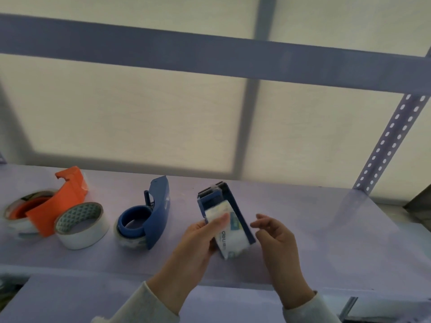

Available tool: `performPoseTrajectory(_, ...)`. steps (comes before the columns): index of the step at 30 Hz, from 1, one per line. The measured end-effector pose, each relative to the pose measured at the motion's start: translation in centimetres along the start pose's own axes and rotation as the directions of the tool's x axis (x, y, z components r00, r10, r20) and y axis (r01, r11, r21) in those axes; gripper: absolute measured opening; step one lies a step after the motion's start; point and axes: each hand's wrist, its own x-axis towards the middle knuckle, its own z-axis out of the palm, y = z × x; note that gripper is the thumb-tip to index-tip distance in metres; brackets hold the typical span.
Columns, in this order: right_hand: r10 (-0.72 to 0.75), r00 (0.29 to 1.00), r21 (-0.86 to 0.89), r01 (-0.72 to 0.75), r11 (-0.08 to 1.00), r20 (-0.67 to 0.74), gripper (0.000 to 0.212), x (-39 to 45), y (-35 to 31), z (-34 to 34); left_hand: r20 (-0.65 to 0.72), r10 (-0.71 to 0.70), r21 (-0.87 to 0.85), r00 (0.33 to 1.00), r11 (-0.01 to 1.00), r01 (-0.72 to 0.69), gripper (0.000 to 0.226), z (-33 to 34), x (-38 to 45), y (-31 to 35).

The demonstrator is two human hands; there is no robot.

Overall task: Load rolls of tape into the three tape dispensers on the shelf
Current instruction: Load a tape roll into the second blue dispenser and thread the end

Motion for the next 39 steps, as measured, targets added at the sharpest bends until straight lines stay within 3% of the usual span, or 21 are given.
performPoseTrajectory(3, -0.238, 0.971, -0.128, 0.236, 0.963, -0.007, 0.029, 0.0, -2.3, -0.4, 0.02, 0.019, 0.131, 1.0, 0.991, -0.021, 0.041, -0.9, -0.6, 0.2)
performPoseTrajectory(5, -0.37, 0.925, -0.18, 0.379, 0.907, 0.086, 0.031, 0.4, -3.5, -0.2, 0.067, 0.009, 0.209, 0.998, 0.978, -0.023, 0.037, -1.1, -1.0, 0.3)
performPoseTrajectory(7, -0.403, 0.892, -0.245, 0.445, 0.861, 0.206, 0.032, 1.1, -4.4, 0.3, 0.116, -0.021, 0.274, 0.993, 0.962, -0.011, 0.033, -1.2, -1.5, 0.2)
performPoseTrajectory(10, -0.366, 0.888, -0.341, 0.447, 0.827, 0.278, 0.028, 1.7, -5.2, 1.0, 0.164, -0.048, 0.324, 0.985, 0.946, -0.008, 0.023, -1.3, -1.9, 0.1)
performPoseTrajectory(13, -0.419, 0.885, -0.366, 0.465, 0.806, 0.203, 0.004, 2.3, -5.4, 1.2, 0.165, -0.054, 0.336, 0.985, 0.942, -0.005, 0.037, -1.5, -2.2, 0.2)
performPoseTrajectory(18, -0.396, 0.903, -0.355, 0.429, 0.831, 0.167, 0.015, 3.0, -5.9, 1.0, 0.18, -0.085, 0.406, 0.98, 0.914, 0.005, 0.021, -1.9, -2.3, 0.3)
performPoseTrajectory(25, -0.389, 0.915, -0.291, 0.402, 0.868, 0.104, 0.016, 3.8, -7.6, 1.0, 0.206, -0.141, 0.506, 0.968, 0.862, 0.018, 0.044, -1.9, -2.3, 0.8)
performPoseTrajectory(33, -0.34, 0.93, -0.262, 0.366, 0.893, 0.14, 0.02, 4.1, -7.8, 1.5, 0.12, -0.08, 0.463, 0.99, 0.886, 0.015, 0.017, -0.9, -2.2, 0.3)
performPoseTrajectory(39, -0.339, 0.936, -0.247, 0.353, 0.902, 0.1, 0.024, 4.9, -8.1, 1.8, 0.138, -0.091, 0.497, 0.986, 0.867, 0.01, 0.025, -1.0, -2.5, 0.3)
